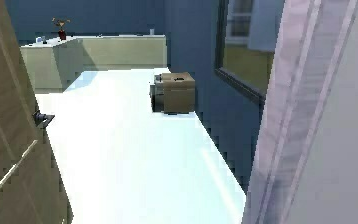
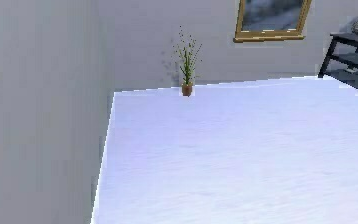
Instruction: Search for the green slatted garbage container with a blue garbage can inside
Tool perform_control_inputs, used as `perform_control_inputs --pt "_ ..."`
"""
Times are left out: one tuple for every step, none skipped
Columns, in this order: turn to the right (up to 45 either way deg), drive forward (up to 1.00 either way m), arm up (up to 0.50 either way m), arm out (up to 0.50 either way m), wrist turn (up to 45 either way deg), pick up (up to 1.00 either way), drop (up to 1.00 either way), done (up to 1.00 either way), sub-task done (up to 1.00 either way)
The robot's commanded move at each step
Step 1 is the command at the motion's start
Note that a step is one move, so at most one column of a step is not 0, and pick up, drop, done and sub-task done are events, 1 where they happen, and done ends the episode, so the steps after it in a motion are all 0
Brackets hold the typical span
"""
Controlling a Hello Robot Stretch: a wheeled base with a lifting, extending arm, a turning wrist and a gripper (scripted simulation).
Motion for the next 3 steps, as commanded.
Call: perform_control_inputs --pt "-15.0 0.00 0.00 0.00 0.0 0.00 0.00 0.00 0.00" --pt "0.0 1.00 0.00 0.00 0.0 0.00 0.00 0.00 0.00" --pt "-6.0 0.00 0.00 0.00 0.0 0.00 0.00 0.00 0.00"
